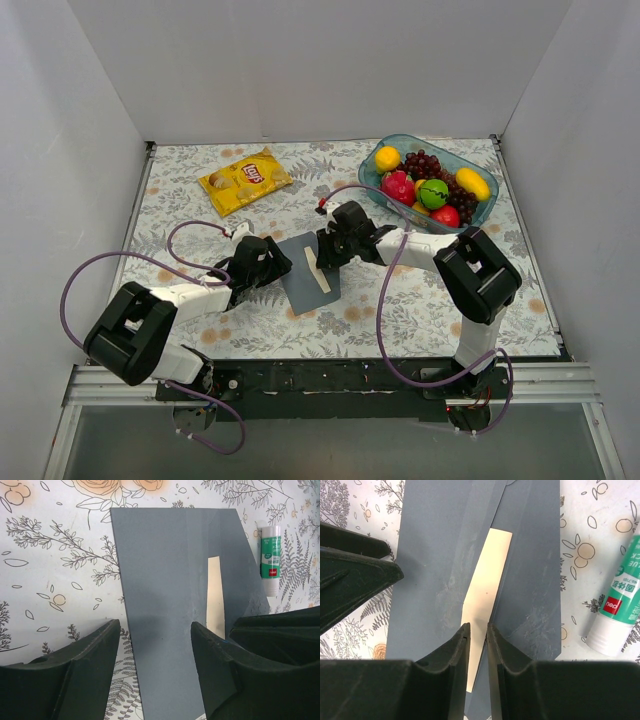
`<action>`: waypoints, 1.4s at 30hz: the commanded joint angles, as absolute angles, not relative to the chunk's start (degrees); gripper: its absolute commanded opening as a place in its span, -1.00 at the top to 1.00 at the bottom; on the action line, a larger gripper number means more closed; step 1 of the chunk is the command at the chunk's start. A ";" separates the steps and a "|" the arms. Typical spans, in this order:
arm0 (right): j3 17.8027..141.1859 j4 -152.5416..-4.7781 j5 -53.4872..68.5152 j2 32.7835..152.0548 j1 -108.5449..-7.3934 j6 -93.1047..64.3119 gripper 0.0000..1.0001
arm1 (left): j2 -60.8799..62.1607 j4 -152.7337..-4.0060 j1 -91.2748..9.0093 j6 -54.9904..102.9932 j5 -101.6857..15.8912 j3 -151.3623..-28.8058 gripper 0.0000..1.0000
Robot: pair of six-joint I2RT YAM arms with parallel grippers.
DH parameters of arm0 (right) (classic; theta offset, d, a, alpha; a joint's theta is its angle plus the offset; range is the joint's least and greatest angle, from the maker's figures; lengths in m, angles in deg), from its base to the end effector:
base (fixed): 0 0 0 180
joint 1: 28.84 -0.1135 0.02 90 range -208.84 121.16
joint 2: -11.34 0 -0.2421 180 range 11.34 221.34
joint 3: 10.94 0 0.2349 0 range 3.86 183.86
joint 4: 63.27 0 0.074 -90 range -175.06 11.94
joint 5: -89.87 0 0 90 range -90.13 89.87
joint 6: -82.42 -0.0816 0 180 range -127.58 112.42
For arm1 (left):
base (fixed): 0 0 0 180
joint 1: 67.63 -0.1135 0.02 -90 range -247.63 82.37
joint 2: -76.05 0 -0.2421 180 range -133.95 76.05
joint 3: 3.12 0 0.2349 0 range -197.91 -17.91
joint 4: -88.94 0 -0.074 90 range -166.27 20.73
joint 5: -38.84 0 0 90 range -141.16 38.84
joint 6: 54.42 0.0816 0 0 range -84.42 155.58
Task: Place the letter into the envelope and seal it
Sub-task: Place the letter in the envelope.
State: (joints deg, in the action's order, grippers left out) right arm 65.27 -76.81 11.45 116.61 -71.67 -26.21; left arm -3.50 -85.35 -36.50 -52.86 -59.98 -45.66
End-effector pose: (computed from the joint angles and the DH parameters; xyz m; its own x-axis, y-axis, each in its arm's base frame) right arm 0.2840 0.2856 0.1288 -0.7178 -0.2386 -0.6541 -0.5752 0.7326 0.3639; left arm 0.2438 -0.1326 0.1053 -0.4301 -0.8942 -0.1240 -0.5692 0.3752 -0.7316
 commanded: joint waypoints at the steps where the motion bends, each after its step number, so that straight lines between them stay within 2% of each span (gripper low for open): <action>1: 67.49 -77.10 10.33 117.33 -71.91 -25.86 0.46 | -5.16 -79.61 -36.34 -52.40 -58.37 -44.28 -0.16; 10: 67.84 -77.98 8.31 118.30 -71.91 -25.86 0.49 | -5.60 -79.78 -36.34 -52.40 -58.10 -44.55 -0.15; 42: 68.90 -77.54 14.46 121.02 -72.52 -25.69 0.55 | -6.31 -81.36 -36.34 -52.13 -57.13 -44.02 -0.14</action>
State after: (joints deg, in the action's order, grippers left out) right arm 66.99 -77.99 13.52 119.74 -71.78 -26.21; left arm -4.75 -87.64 -36.50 -52.88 -58.38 -45.64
